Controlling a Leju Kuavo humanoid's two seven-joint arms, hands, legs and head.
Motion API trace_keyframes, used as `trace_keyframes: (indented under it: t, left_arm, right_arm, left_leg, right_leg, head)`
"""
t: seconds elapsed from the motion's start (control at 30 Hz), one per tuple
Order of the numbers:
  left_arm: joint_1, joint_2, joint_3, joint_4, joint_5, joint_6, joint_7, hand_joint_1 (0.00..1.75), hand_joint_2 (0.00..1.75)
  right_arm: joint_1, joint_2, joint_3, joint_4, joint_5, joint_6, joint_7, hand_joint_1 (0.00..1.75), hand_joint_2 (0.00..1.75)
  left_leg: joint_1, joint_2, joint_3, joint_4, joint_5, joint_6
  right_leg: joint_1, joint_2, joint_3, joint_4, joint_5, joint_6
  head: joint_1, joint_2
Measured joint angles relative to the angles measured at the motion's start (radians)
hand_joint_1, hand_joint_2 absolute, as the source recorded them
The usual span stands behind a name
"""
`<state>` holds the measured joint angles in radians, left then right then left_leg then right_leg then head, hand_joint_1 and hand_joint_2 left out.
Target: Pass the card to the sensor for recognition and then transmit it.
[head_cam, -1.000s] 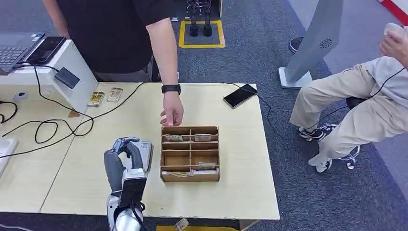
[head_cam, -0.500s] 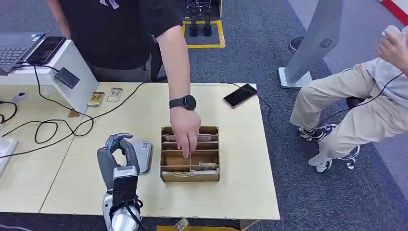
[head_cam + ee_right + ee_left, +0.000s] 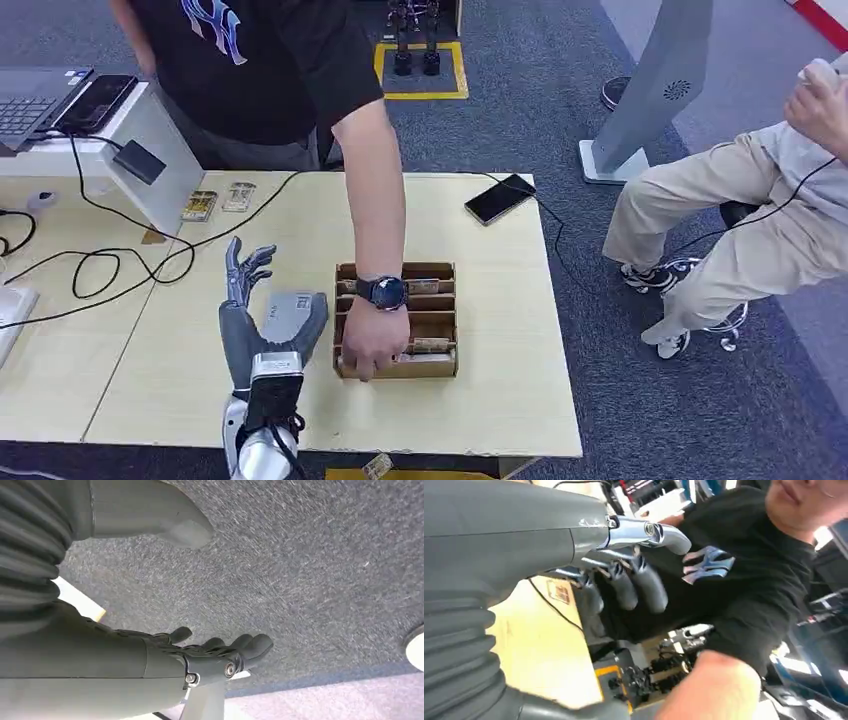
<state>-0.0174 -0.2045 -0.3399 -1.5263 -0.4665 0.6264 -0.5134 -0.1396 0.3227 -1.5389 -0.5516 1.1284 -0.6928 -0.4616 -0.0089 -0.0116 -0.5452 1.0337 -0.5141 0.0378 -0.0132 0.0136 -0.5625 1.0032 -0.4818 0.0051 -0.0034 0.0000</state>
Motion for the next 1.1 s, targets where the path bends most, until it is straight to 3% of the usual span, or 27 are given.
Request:
trace_keyframes:
  t: [0.9,0.97,1.1]
  left_arm:
    - [0.015,0.005,-0.022,0.0,0.049,-0.056,-0.059,0.0,1.75]
    - [0.017,0.007,-0.022,0.0,0.038,-0.057,-0.066,0.0,1.75]
    - [0.032,0.018,-0.041,0.0,-0.151,-0.005,-0.066,0.0,1.75]
  right_arm:
    - [-0.001,-0.001,0.0,0.009,0.014,0.0,0.011,0.0,1.75]
    - [-0.001,-0.001,0.0,0.009,0.015,0.0,0.011,0.0,1.75]
    - [-0.001,-0.003,0.0,0.009,0.026,0.0,0.008,0.0,1.75]
  left_leg:
    - [0.0,0.0,0.0,0.0,0.0,0.0]
    - [0.0,0.0,0.0,0.0,0.0,0.0]
    - [0.0,0.0,0.0,0.0,0.0,0.0]
  right_leg:
    - [0.0,0.0,0.0,0.0,0.0,0.0]
    - [0.0,0.0,0.0,0.0,0.0,0.0]
    - [0.0,0.0,0.0,0.0,0.0,0.0]
  head:
    - [0.0,0.0]
    - [0.0,0.0]
    - [0.0,0.0]
